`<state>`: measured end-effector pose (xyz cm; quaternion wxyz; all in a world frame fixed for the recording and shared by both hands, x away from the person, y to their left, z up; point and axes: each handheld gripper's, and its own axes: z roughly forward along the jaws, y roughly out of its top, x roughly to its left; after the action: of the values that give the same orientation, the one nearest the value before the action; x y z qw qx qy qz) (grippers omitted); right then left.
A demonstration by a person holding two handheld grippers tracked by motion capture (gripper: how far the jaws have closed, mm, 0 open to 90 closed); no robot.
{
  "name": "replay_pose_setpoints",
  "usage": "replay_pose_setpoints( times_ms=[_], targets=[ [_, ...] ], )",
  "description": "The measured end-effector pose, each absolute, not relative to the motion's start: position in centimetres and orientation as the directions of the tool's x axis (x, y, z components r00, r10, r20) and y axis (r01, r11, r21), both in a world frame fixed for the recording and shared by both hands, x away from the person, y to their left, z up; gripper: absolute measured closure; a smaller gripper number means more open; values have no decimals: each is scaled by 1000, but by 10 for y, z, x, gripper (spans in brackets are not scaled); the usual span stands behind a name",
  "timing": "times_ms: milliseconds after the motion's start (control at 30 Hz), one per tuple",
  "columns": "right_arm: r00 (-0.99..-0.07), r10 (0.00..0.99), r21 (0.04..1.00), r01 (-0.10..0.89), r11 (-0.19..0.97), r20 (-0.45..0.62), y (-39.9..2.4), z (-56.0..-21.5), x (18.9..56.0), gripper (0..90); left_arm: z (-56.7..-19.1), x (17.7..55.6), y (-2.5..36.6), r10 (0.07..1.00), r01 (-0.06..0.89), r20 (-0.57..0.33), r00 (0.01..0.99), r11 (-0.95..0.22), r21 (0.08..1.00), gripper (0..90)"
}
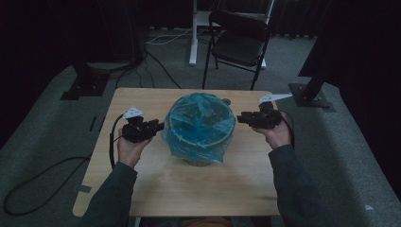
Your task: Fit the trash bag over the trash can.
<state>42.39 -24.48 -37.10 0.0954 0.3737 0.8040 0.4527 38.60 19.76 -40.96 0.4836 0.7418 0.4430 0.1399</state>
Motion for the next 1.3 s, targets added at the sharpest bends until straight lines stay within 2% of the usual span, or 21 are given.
replay_pose_setpoints(
  times_ms=[167, 467, 533, 867, 933, 1000, 1067, 1133, 1300],
  targets=[
    [-700, 684, 826, 499, 261, 207, -240, -361, 431, 618, -401, 393, 191, 776, 496, -227, 589, -125, 859, 624],
    [-702, 675, 821, 512, 253, 229, -226, -362, 446, 617, -394, 400, 184, 770, 494, -234, 593, -118, 862, 636],
    [-708, 662, 798, 535, 277, 245, -222, -369, 450, 680, -394, 405, 183, 767, 501, -239, 596, -123, 856, 642],
    [-729, 634, 794, 535, 289, 260, -231, -365, 438, 765, -392, 408, 181, 764, 498, -221, 606, -148, 855, 665],
    [-743, 617, 791, 529, 307, 258, -233, -362, 436, 824, -391, 411, 180, 766, 498, -216, 606, -153, 854, 672],
    [-737, 635, 795, 520, 314, 231, -233, -360, 436, 783, -390, 414, 179, 768, 496, -212, 604, -154, 854, 675],
    [-715, 663, 808, 514, 286, 220, -233, -359, 439, 669, -388, 417, 178, 772, 497, -208, 600, -157, 853, 677],
    [-687, 693, 822, 512, 249, 217, -232, -359, 445, 615, -388, 420, 177, 775, 499, -207, 597, -156, 852, 678],
    [-671, 694, 816, 537, 215, 259, -225, -364, 462, 611, -390, 429, 174, 778, 507, -208, 593, -160, 847, 705]
  ],
)
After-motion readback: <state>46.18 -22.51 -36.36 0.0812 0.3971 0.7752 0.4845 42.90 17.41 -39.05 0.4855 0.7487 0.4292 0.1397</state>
